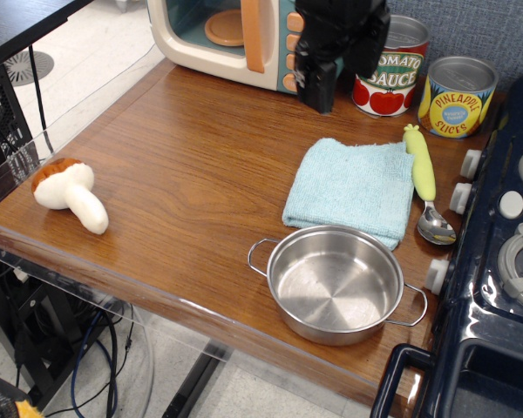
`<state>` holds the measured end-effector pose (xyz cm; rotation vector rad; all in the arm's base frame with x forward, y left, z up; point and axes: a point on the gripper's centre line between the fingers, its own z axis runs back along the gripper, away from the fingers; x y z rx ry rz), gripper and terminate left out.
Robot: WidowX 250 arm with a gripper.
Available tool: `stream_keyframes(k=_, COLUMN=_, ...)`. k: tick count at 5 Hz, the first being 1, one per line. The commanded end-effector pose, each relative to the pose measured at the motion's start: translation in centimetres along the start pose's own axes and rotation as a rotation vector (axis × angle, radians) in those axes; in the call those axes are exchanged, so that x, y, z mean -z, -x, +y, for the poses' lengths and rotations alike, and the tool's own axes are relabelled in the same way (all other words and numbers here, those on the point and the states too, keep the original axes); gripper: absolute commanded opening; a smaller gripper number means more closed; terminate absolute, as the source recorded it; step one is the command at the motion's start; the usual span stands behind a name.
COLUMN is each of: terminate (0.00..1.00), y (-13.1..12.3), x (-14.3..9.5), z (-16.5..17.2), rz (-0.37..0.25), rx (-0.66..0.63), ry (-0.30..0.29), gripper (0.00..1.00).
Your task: Move the blue rag directly behind the silver pot.
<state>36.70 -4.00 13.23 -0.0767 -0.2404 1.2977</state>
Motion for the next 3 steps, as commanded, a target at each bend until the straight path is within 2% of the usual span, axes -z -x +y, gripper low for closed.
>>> stream_keyframes(k=1, terminate=0.00, y=-1.12, x=-2.05, z=2.20, rz=-0.011, rx=-0.003, ry=0.035, gripper=1.00)
stream_keyframes(k=2, terminate=0.00, y=-1.12, x=-2.05, z=2.20, rz=-0.011, rx=-0.003, ry=0.035, gripper=1.00)
stream_keyframes(k=3, terminate=1.00, y=-1.12, x=-2.05, z=2.20, rz=-0.011, rx=-0.003, ry=0.035, gripper=1.00)
